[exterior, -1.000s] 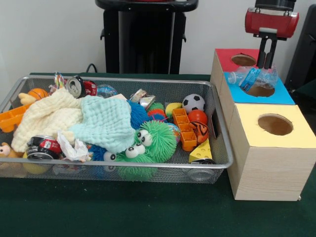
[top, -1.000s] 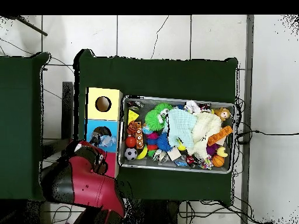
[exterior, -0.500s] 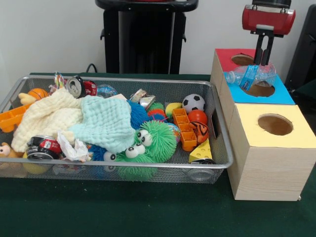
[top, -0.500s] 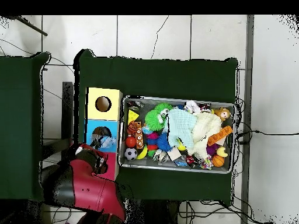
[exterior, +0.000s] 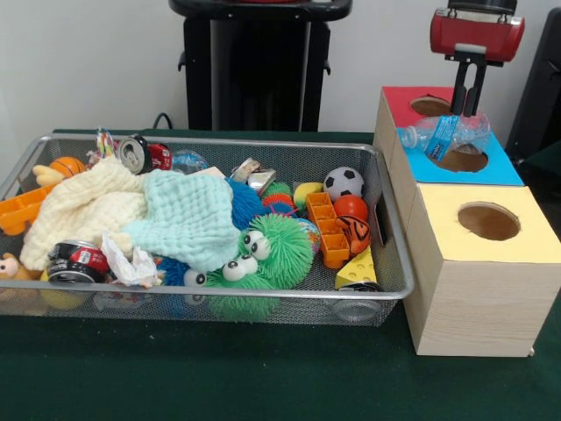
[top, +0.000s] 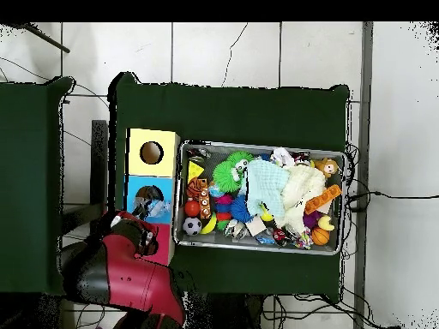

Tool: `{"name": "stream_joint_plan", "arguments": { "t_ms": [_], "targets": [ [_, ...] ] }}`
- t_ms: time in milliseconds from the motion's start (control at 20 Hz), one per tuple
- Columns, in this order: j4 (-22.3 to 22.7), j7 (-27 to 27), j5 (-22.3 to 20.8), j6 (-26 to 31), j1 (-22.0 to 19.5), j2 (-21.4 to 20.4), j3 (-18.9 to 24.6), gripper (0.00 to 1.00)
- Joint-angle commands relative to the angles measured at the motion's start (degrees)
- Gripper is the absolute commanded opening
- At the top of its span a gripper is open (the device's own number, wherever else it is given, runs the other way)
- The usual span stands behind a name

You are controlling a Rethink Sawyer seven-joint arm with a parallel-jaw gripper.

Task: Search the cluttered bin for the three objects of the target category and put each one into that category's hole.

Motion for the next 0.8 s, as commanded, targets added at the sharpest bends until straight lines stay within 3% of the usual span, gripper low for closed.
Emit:
{"name": "stream_joint_plan", "arguments": {
  "t_ms": [50,800],
  "targets": [
    [2.5,9.0,-1.4,3.6,-1.6,1.1,3.1,0.00],
    [4.0,9.3,-3.0,-2.0,-4.1,2.4,6.1,0.00]
  ]
}}
